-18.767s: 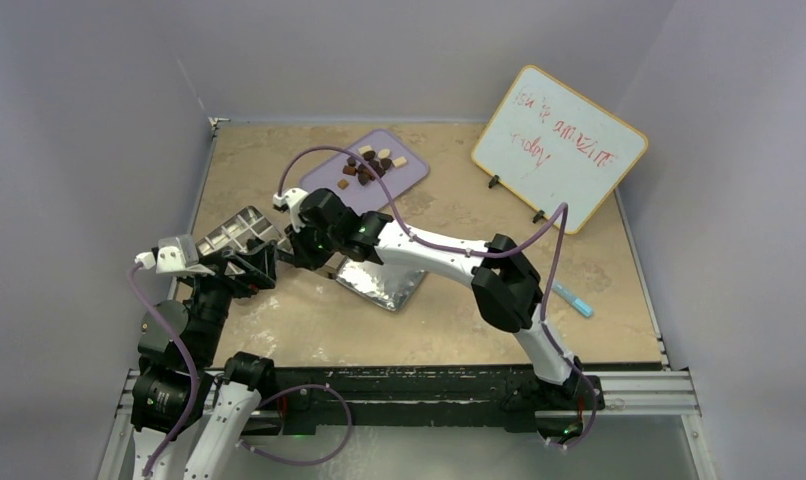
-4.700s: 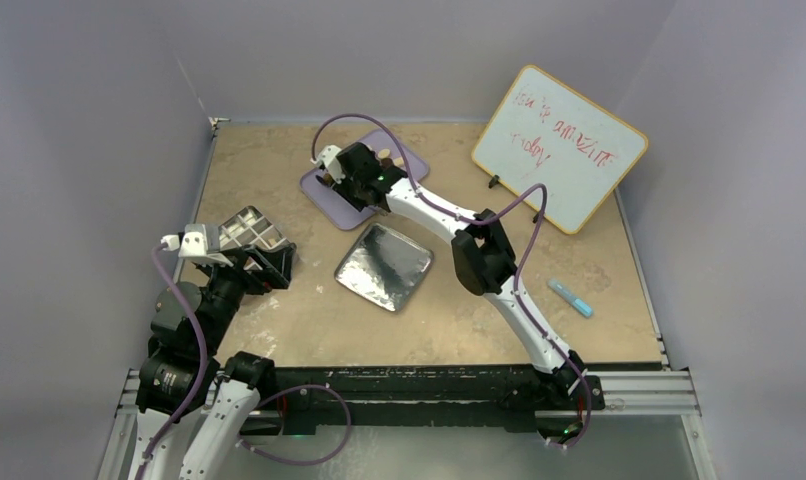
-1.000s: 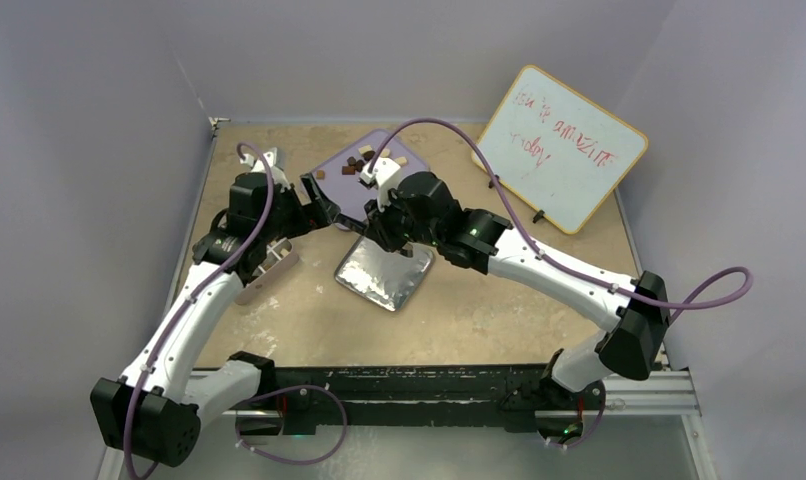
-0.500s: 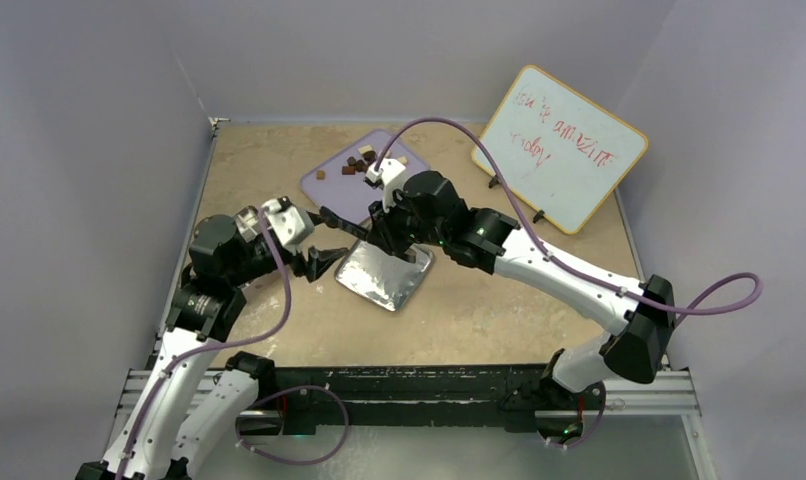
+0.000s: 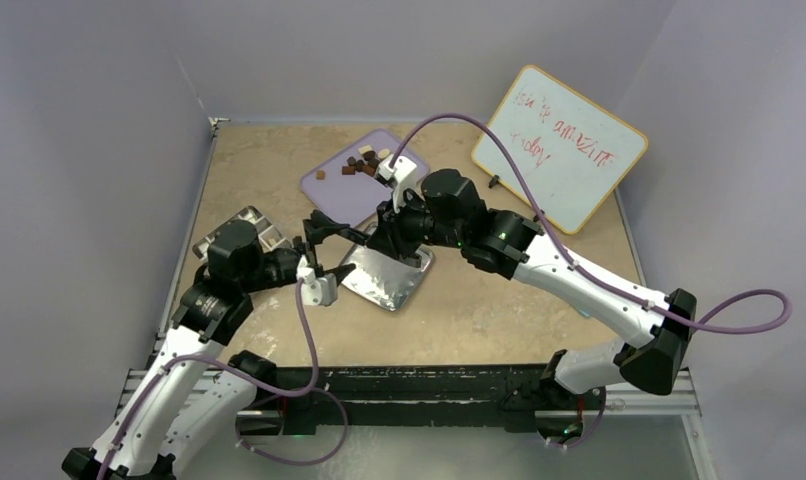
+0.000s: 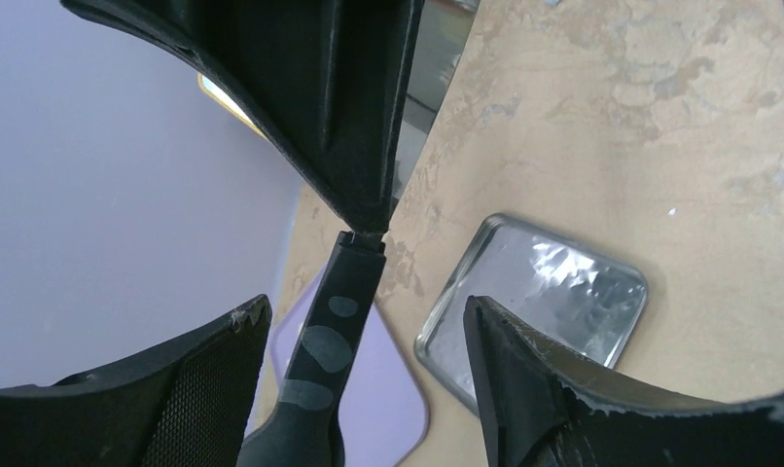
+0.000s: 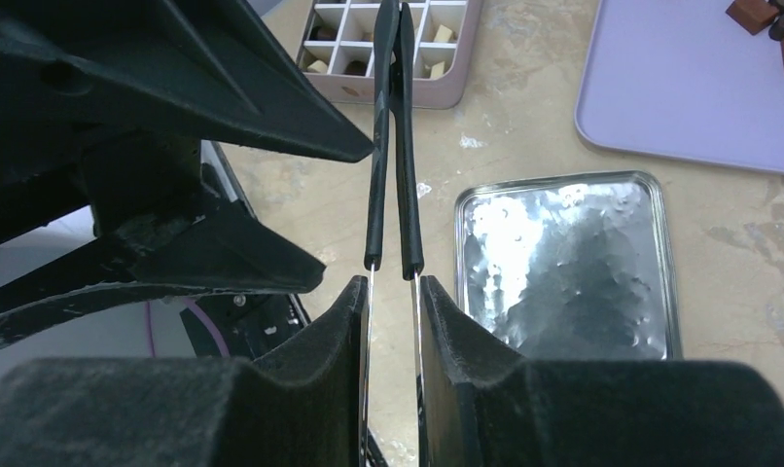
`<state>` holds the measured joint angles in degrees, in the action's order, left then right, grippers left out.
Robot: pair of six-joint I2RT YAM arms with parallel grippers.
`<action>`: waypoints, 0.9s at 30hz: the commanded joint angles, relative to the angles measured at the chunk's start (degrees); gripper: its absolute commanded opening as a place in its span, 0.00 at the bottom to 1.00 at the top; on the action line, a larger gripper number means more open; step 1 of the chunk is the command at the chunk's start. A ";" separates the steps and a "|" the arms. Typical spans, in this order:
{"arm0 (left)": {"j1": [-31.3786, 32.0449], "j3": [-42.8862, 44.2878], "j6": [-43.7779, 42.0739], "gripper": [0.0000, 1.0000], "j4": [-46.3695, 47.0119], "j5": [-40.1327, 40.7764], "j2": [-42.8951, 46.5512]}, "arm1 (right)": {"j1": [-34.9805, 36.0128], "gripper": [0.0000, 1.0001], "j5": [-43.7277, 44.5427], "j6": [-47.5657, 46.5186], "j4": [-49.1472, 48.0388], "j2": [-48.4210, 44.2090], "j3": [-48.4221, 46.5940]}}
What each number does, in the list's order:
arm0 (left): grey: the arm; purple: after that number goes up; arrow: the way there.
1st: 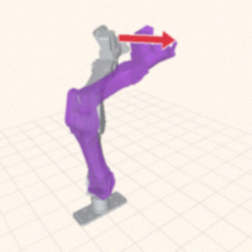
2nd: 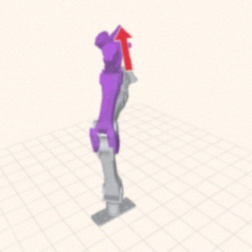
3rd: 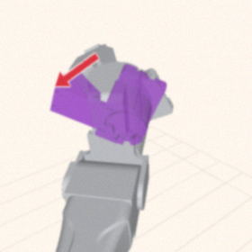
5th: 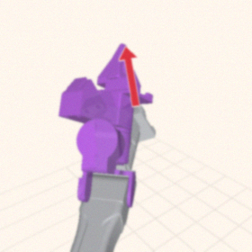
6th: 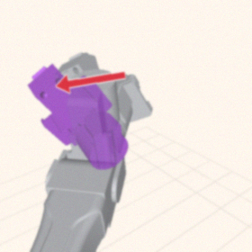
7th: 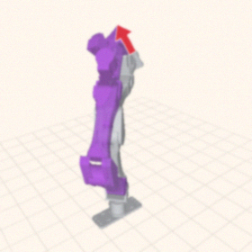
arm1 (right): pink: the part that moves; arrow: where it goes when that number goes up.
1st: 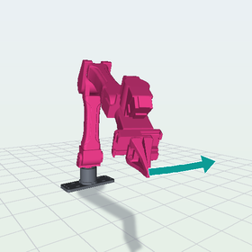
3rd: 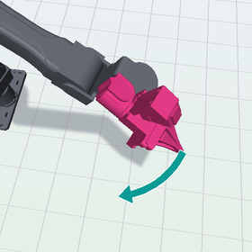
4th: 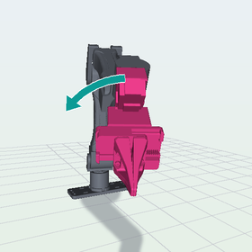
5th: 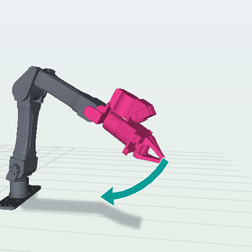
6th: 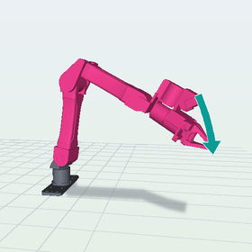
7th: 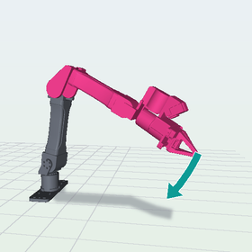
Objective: Pack the chocolate
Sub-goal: Adjust the clamp.
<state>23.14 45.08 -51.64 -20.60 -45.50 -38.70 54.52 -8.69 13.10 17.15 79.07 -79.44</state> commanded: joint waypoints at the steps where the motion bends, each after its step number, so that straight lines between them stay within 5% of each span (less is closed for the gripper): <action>1: 1.05 -0.64 -8.02 0.71 1.79 1.53 -1.57 | -0.13 0.25 -1.83 0.96 -0.89 -0.33 -2.75; 13: 3.62 -2.35 -11.18 0.58 3.40 5.47 -4.04 | -0.12 0.24 -7.07 1.66 -4.53 -0.16 -2.10; 18: 3.76 -2.12 -11.11 0.42 3.60 5.33 -3.73 | -0.12 0.25 -8.18 1.94 -4.44 0.29 -1.97; 22: 3.85 -1.93 -10.57 0.07 3.64 6.01 -3.75 | -0.12 0.28 -7.73 1.97 -3.21 0.22 -1.53; 27: 3.85 -1.86 -9.28 0.00 4.20 6.38 -3.60 | -0.13 0.38 -6.94 0.41 -0.13 0.18 -1.36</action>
<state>26.76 42.89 -61.71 -18.35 -38.63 -42.85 54.52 -15.18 14.26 16.23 79.57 -79.48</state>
